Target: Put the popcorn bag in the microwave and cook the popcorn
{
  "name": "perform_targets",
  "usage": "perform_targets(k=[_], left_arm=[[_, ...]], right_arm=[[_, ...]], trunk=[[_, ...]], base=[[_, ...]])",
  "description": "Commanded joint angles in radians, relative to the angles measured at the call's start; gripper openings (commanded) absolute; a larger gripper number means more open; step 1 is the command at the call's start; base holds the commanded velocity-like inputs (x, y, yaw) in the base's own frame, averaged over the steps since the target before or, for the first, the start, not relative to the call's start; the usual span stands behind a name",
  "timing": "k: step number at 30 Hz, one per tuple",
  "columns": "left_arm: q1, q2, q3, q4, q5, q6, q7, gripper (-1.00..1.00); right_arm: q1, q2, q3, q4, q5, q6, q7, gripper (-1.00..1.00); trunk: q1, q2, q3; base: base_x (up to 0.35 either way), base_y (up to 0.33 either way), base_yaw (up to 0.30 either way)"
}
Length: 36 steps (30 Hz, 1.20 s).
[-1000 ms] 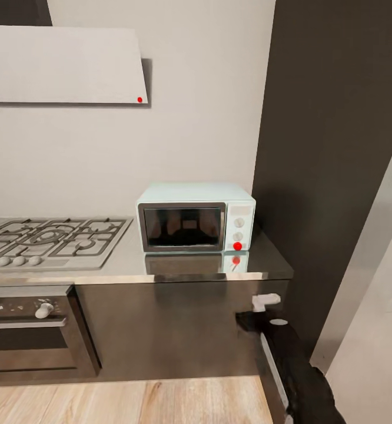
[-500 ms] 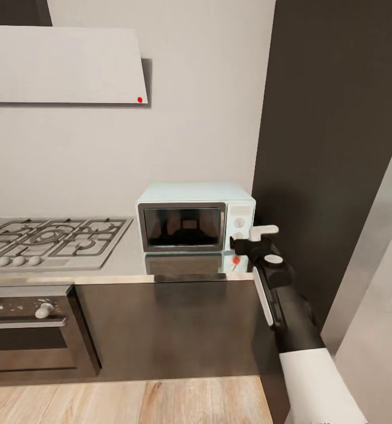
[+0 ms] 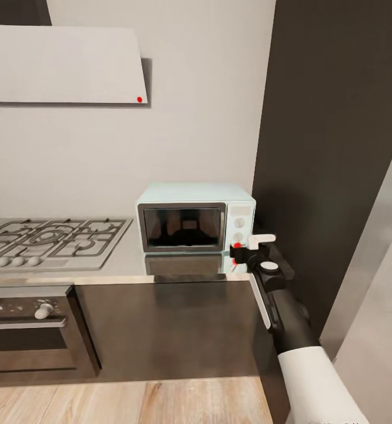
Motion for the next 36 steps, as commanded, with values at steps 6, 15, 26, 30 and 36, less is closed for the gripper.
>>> perform_targets(k=[6, 15, 26, 30, 36], left_arm=[[0.000, 0.000, 0.000, 0.000, 0.005, -0.001, -0.011, 1.00], [0.000, 0.000, 0.000, 0.000, 0.006, -0.001, -0.010, 1.00], [0.000, 0.000, 0.001, 0.000, 0.006, -0.002, -0.010, 1.00], [0.000, 0.000, 0.001, 0.000, 0.006, -0.002, -0.010, 1.00], [0.000, 0.000, 0.002, -0.002, 0.006, -0.002, -0.009, 1.00]], right_arm=[[-0.001, -0.002, 0.001, 0.028, 0.006, 0.004, -0.002, 1.00], [-0.001, 0.022, 0.006, 0.012, 0.008, 0.016, -0.001, 1.00], [-0.001, 0.022, 0.005, 0.013, 0.017, 0.015, -0.001, 1.00], [-0.001, 0.022, 0.004, 0.013, 0.017, 0.014, -0.001, 1.00], [0.007, 0.022, 0.001, 0.015, 0.025, 0.029, -0.002, 1.00]], trunk=[[0.000, 0.000, -0.001], [0.000, 0.000, -0.001], [0.000, 0.000, -0.001], [0.000, 0.000, -0.001], [0.000, 0.000, -0.001]], base=[[0.277, 0.000, 0.000], [0.176, 0.000, 0.000], [0.002, 0.171, 0.000], [0.000, 0.108, 0.000], [0.000, 0.004, 0.000]])
